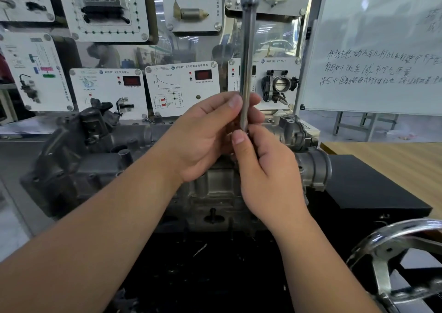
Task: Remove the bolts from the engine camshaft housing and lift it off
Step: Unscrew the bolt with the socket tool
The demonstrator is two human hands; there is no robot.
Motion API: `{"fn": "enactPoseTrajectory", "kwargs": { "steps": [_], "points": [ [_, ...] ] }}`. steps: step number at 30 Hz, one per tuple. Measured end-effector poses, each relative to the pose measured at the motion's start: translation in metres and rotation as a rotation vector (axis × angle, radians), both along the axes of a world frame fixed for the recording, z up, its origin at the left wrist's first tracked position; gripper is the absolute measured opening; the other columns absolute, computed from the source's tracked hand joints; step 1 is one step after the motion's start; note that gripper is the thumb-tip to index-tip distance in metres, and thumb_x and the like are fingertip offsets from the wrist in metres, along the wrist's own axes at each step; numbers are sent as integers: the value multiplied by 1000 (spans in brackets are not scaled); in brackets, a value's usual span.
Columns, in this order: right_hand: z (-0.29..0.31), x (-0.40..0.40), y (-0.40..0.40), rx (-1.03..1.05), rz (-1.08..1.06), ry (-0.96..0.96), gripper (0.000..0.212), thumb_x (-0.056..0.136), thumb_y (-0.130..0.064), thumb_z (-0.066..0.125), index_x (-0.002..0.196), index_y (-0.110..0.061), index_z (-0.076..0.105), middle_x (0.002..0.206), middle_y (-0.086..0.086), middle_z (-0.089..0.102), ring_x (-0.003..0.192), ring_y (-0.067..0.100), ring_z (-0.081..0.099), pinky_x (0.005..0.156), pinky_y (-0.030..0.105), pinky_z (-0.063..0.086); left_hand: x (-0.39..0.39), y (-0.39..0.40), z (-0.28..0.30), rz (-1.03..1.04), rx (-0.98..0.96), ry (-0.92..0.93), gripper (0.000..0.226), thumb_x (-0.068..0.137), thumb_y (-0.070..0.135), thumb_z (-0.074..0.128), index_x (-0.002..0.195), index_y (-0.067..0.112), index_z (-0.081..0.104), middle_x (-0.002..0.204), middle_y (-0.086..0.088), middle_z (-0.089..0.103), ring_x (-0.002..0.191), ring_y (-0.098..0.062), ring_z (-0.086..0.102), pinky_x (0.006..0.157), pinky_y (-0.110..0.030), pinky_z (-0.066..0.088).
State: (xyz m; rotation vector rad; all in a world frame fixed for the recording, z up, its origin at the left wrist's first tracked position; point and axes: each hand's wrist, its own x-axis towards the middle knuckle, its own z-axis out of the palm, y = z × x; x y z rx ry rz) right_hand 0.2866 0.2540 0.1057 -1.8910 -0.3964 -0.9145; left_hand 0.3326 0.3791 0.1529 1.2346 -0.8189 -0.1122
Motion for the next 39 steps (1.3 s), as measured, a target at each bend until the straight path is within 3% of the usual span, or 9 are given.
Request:
{"fn": "enactPoseTrajectory", "kwargs": {
  "steps": [6,8,12,17,21,25,29,35,39],
  "points": [
    [-4,3,0,83,38,19,42,92,-59,48,124,-34,59,92,-24,69,87,-4,64,73,24,51,-2,-1,0,26,-64,5,24,86,12,60,78,25,79,78,4,71,81,-12,65,87,-35,47],
    [-4,3,1,114,45,0,39,88,-60,54,118,-37,57,100,-26,66,86,-2,65,75,26,54,-1,-1,-1,26,-105,10,17,82,5,64,77,19,72,78,-2,68,82,-19,63,86,-41,49],
    [-3,0,2,65,-11,-51,28,95,-49,52,111,-28,62,81,-17,64,80,5,63,69,32,51,0,-1,-1,33,-84,-25,18,78,5,82,78,22,76,79,-1,69,80,-17,64,84,-36,50],
    [-1,-2,1,36,0,-15,27,99,-48,41,99,-31,62,78,-16,65,73,6,61,62,32,48,0,1,0,18,-33,7,33,96,25,48,94,27,81,89,2,74,89,-14,67,94,-45,39],
    [-5,2,2,75,-1,-15,45,92,-60,40,111,-26,63,89,-23,66,78,-1,61,67,29,48,-2,0,0,15,-9,2,29,92,19,54,91,27,82,84,4,74,83,-10,67,86,-34,49],
    [-6,3,2,89,-22,-39,29,92,-58,51,111,-37,55,95,-26,65,81,-2,63,68,23,51,-1,-1,-2,15,-94,2,19,86,9,60,84,19,76,78,-1,73,76,-13,70,78,-32,58],
    [-3,1,2,57,-23,-43,31,98,-47,46,109,-25,63,75,-15,65,74,6,63,64,36,52,0,-1,-1,41,-81,-14,24,87,13,59,79,25,78,80,0,72,78,-14,65,82,-37,47],
    [-3,0,1,35,3,-36,32,100,-49,41,104,-27,63,72,-25,60,70,3,61,61,31,48,-3,1,0,25,-17,15,31,94,22,51,90,24,81,85,1,74,86,-15,66,95,-49,36],
    [-5,3,4,73,12,-7,44,88,-66,47,126,-43,54,94,-24,68,89,0,66,78,36,55,-3,0,1,16,-46,28,24,88,17,58,81,23,81,78,2,73,78,-12,68,85,-35,53]
  ]
}}
